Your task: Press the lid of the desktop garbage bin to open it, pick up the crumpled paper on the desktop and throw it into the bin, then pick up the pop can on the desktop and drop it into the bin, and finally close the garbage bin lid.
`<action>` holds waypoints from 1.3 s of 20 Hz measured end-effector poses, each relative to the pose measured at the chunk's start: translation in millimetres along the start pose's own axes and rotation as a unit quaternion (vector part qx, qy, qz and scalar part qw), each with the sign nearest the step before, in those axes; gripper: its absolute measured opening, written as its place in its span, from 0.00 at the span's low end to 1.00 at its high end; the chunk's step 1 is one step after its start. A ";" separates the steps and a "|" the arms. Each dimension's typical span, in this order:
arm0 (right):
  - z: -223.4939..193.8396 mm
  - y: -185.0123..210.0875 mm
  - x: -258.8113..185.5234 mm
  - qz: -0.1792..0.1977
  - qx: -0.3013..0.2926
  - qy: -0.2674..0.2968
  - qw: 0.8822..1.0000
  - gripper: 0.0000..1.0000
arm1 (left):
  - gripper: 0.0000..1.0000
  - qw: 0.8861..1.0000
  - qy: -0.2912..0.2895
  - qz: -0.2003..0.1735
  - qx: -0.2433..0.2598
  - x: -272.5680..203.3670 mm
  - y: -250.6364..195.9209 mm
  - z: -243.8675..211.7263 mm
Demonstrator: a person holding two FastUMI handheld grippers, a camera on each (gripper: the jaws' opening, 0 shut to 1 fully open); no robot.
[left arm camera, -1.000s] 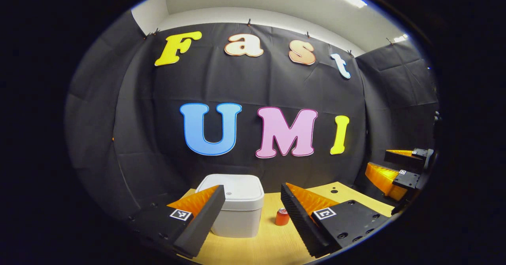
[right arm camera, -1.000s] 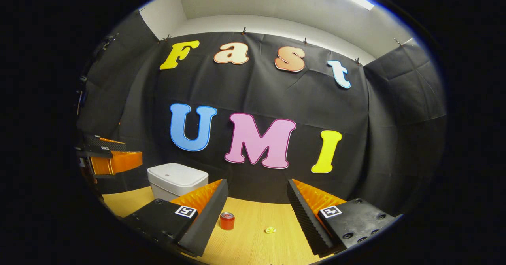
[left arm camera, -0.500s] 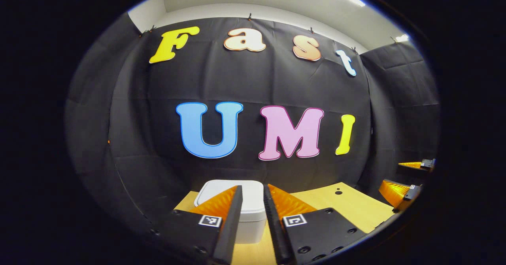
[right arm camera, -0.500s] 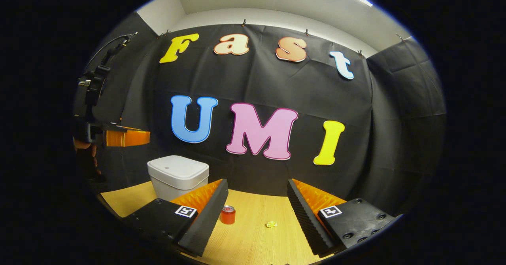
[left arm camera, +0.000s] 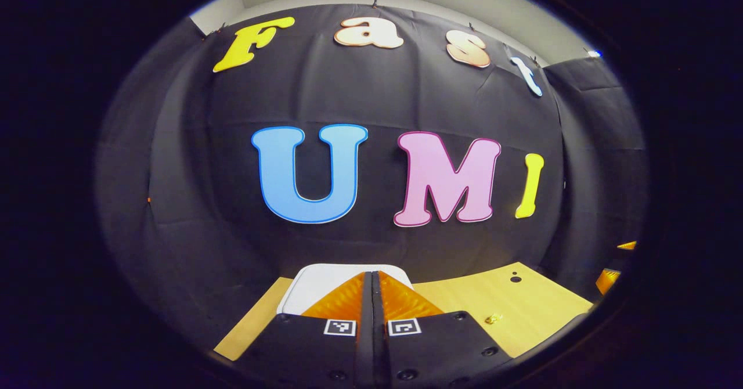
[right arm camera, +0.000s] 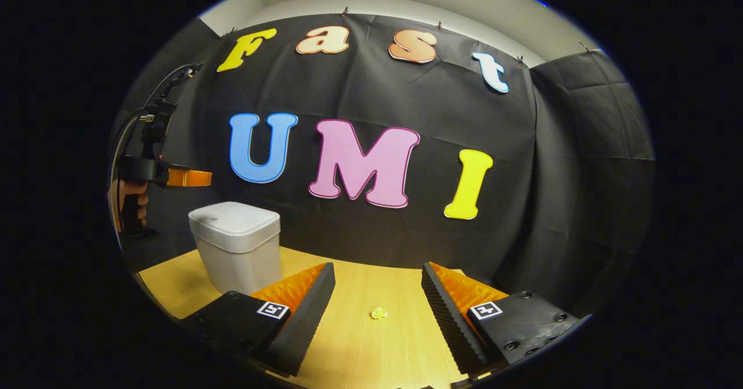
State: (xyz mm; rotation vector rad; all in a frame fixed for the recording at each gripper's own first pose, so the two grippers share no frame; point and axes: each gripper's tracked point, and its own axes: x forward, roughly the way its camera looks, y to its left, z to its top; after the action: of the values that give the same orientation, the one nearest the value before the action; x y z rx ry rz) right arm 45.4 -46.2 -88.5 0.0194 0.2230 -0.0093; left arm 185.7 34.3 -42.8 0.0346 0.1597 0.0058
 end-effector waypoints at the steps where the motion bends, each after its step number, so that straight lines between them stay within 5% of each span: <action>1: -6.2 -5.0 3.8 -0.005 0.008 0.012 1.000 0.97 | 0.06 1.000 0.010 -0.002 0.011 12.1 0.0 -8.6; 14: -49.7 -44.1 41.0 -0.028 0.054 0.071 0.996 0.96 | 0.06 0.996 0.082 0.027 -0.004 53.1 14.8 -83.8; 18: -53.8 -36.0 41.8 -0.014 0.046 0.074 0.996 0.96 | 0.07 0.992 0.110 0.025 0.055 51.5 14.7 -97.4; 26: -45.3 -27.6 39.9 -0.003 0.042 0.066 0.997 0.96 | 0.06 0.997 0.042 0.044 0.044 36.1 3.1 -55.8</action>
State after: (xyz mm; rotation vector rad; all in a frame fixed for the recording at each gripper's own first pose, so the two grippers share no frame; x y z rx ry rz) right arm 74.0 -73.1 -142.0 0.1026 0.3551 -0.0232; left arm 212.5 39.6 -103.4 0.1301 0.2419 0.0891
